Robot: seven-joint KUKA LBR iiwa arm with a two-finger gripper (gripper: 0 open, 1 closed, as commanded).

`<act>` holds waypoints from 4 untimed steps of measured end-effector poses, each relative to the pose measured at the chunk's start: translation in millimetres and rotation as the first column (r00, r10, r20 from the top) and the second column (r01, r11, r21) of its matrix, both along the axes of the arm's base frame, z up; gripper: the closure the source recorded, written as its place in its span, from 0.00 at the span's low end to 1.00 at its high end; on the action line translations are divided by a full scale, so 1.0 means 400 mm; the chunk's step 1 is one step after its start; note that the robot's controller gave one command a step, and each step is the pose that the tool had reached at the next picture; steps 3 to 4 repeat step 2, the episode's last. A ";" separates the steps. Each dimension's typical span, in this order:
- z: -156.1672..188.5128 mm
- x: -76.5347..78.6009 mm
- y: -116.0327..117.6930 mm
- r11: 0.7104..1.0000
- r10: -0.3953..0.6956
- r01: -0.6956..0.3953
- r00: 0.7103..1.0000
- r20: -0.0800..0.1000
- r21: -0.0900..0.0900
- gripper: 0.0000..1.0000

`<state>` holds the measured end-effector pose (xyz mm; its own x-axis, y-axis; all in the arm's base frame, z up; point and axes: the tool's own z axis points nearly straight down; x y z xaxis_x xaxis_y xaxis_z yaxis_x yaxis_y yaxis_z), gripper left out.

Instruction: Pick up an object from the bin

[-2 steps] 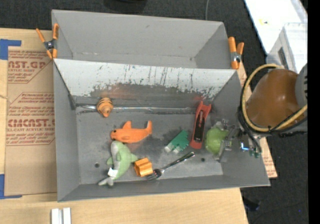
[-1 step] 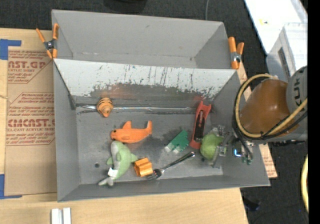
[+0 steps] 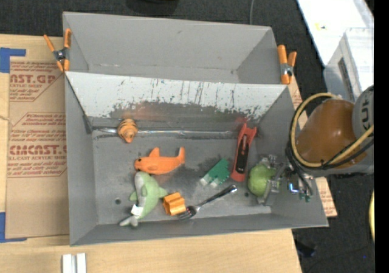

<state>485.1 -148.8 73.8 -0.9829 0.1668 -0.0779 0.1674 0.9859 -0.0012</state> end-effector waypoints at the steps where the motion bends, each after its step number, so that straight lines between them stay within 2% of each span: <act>1: -0.008 0.015 0.010 1.000 -0.004 0.004 1.000 0.004 0.000 1.00; 4: -0.009 0.013 0.012 1.000 0.000 0.000 1.000 0.001 0.001 1.00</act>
Offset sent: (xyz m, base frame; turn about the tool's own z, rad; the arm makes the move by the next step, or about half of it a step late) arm 0.0027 0.0016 -0.0038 -0.0024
